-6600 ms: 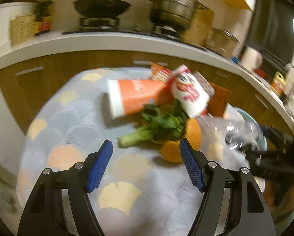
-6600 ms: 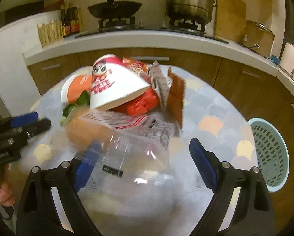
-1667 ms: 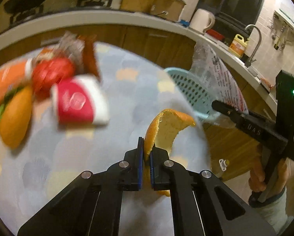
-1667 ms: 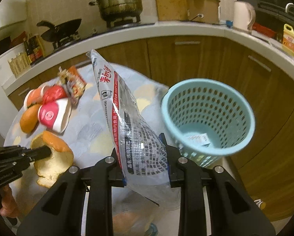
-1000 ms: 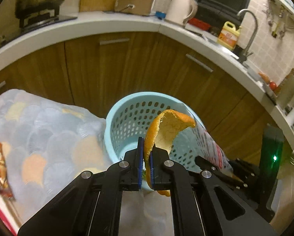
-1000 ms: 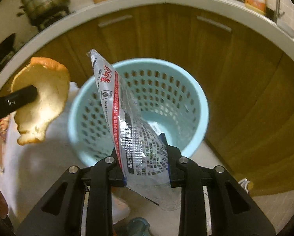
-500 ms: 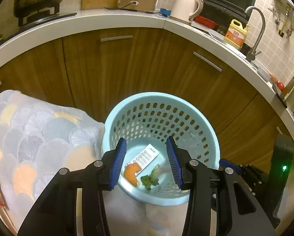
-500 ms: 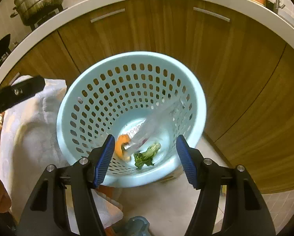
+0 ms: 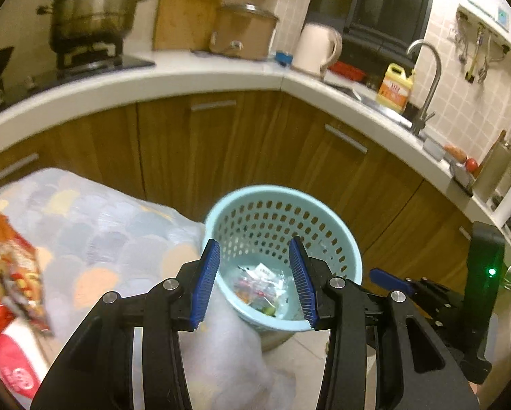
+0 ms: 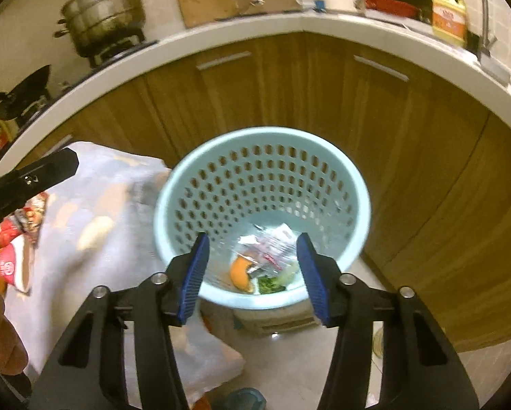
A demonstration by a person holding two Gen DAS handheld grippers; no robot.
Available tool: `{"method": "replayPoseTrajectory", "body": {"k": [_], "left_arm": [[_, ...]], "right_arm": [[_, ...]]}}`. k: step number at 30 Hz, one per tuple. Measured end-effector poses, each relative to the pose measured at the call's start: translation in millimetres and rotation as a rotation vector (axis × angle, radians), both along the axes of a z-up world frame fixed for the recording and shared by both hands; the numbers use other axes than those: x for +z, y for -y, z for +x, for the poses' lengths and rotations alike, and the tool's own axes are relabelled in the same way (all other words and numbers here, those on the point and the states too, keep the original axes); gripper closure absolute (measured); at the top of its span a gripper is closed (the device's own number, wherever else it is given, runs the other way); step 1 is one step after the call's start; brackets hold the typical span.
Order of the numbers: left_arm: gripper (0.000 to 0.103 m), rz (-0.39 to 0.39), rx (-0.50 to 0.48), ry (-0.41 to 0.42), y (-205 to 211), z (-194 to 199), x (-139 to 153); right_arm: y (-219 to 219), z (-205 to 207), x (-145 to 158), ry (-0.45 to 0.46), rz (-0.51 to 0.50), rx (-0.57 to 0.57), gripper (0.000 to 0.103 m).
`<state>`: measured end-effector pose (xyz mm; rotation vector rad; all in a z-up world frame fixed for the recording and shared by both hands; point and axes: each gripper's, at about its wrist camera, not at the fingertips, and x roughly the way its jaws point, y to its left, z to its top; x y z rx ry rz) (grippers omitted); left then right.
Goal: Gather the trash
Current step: 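Return both tools to the table and grasp the red paper cup with the right tool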
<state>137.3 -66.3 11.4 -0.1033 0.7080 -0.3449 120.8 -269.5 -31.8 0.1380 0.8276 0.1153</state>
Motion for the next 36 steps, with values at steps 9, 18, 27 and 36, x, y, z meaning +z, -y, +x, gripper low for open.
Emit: {"method": "replayPoseTrajectory", "body": {"k": [9, 18, 27, 36], "left_arm": [[0.059, -0.039, 0.117, 0.101, -76, -60, 34], [0.054, 0.017, 0.298, 0.146, -179, -132, 37], [0.048, 0.023, 0.412, 0.041, -263, -168, 2], [0.048, -0.012, 0.361, -0.051, -284, -162, -41]], "right_arm": [[-77, -28, 36, 0.086, -0.017, 0.147, 0.067], [-175, -57, 50, 0.119, -0.022, 0.35, 0.067], [-256, -67, 30, 0.037, 0.059, 0.496, 0.05], [-295, -64, 11, 0.044, 0.101, 0.487, 0.025]]}}
